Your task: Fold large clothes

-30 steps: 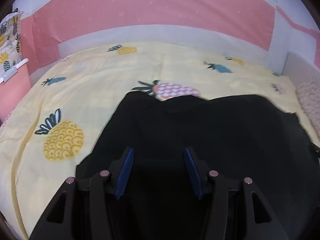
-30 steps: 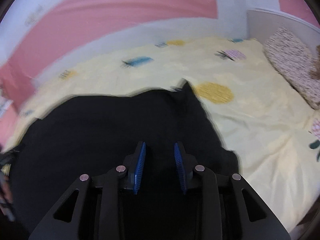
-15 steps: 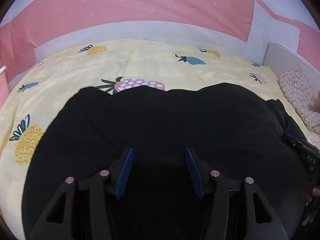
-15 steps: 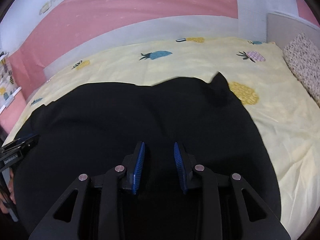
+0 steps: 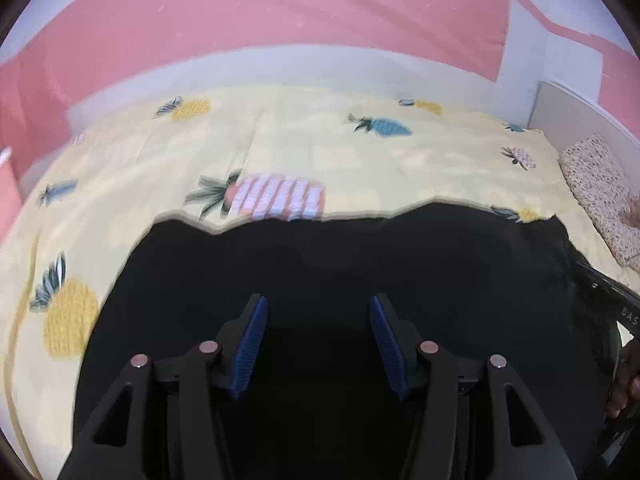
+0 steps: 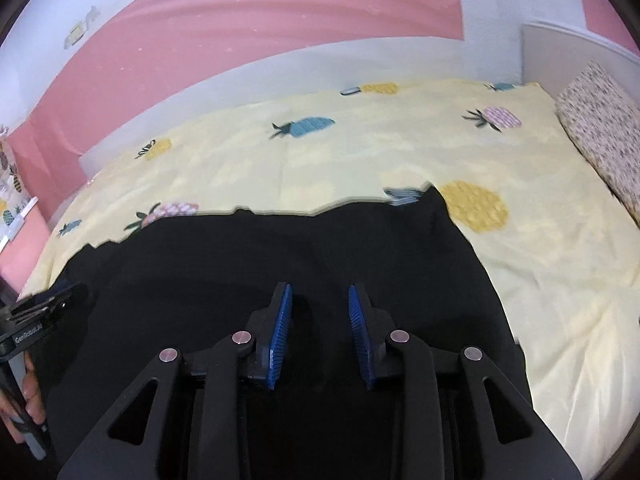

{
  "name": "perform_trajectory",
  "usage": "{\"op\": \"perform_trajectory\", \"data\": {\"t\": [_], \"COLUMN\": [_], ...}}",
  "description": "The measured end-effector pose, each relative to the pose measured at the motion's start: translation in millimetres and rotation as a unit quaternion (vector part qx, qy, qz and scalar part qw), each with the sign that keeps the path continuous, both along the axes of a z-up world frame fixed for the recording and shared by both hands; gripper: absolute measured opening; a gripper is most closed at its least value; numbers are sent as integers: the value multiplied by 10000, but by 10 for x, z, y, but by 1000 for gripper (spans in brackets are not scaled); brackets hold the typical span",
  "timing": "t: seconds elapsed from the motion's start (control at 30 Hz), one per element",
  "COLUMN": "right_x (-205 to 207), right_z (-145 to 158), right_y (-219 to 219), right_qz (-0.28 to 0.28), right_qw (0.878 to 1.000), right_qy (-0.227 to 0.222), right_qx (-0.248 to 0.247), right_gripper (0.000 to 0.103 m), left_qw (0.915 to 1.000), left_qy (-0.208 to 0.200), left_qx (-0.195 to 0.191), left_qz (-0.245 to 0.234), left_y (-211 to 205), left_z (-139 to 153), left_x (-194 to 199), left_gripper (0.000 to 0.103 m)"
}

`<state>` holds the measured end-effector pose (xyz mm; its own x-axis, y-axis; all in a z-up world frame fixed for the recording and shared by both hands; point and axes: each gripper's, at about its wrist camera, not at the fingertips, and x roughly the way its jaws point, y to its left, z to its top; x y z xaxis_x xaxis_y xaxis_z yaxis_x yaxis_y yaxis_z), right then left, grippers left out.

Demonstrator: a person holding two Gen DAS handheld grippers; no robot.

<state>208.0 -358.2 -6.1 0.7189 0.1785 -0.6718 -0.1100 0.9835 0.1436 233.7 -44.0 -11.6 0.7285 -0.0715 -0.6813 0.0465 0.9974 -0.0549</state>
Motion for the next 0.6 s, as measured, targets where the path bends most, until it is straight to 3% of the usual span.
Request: {"op": "perform_trajectory", "data": {"t": [0.1,0.23,0.33,0.5,0.6], "right_x": [306,654,751,732,459], "right_z": [-60,-251,-452,-452,-210], "right_y": [58,-211,-445,-432,-482], "right_qz": [82,-368,-542,-583,-619], "right_qw": [9996,9971,9948,9946,9967], "right_qy": [204,631,866,854,528], "right_qx": [-155,-207,32,-92,75], "right_gripper": [33,33,33,33,34], "left_qw": [9996,9977,9982,9981,9989], "left_qy": [82,449,582,527,296], "left_qx": [154,455,106,306,360], "left_qz": [-233,-220,-121,-108,73], "left_y": [-180,-238,-122,-187,-107], "left_z": [11,-224,-384,-368,-196], "left_x": [298,665,754,732,546], "left_gripper": [57,59,62,62,62]}}
